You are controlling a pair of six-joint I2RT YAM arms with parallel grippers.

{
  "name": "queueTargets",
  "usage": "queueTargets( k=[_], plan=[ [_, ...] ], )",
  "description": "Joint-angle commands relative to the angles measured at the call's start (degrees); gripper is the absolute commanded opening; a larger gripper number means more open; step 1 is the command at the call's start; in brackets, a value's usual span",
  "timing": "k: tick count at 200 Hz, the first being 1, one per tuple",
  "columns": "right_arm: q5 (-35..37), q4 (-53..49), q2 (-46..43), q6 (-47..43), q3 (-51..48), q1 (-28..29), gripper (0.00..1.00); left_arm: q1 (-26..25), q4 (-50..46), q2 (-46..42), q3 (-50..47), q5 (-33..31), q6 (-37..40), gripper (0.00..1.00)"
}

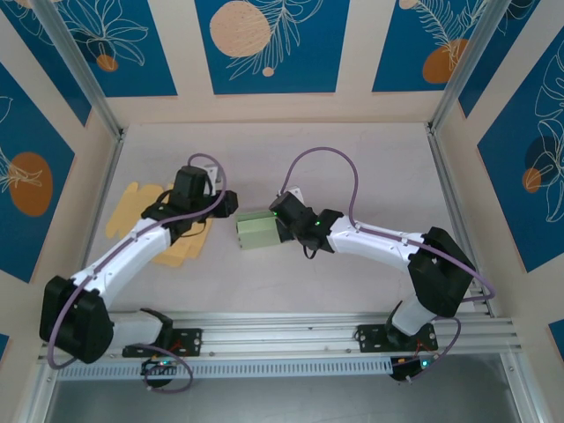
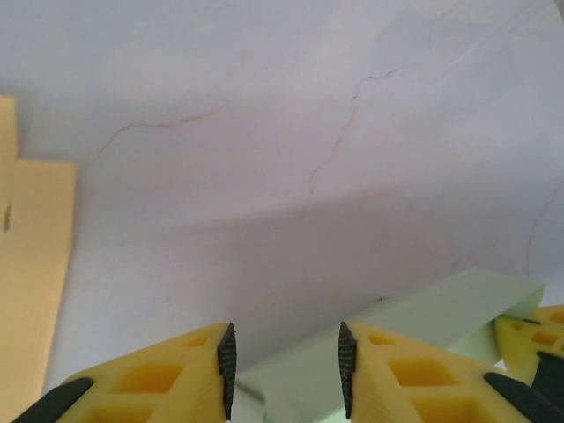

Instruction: Fold the paper box

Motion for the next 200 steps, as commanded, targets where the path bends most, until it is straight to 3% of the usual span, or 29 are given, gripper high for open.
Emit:
queueTargets(
  k=[1, 70, 160, 200],
  plan=[
    [-0.76, -4.26, 2.31, 1.15, -0.92, 0.32, 0.05, -2.49, 4.23, 3.47, 3.68, -1.15, 1.60, 0.36],
    [-0.91, -3.76, 2.74, 1.14, -1.19, 0.28, 0.04, -6.14, 3.59, 6.30, 1.99, -2.51, 0.19, 0.21],
    [-1.20, -3.58, 3.27, 1.08, -0.93, 0.17, 0.04, -6.57, 8.79, 4.53, -4.41, 2.42, -6.42, 0.18],
    [-1.16, -3.48, 3.44, 1.35, -1.01, 0.19, 0.04, -7.25, 10.51, 4.53, -6.44, 4.43, -8.60, 0.12]
  ],
)
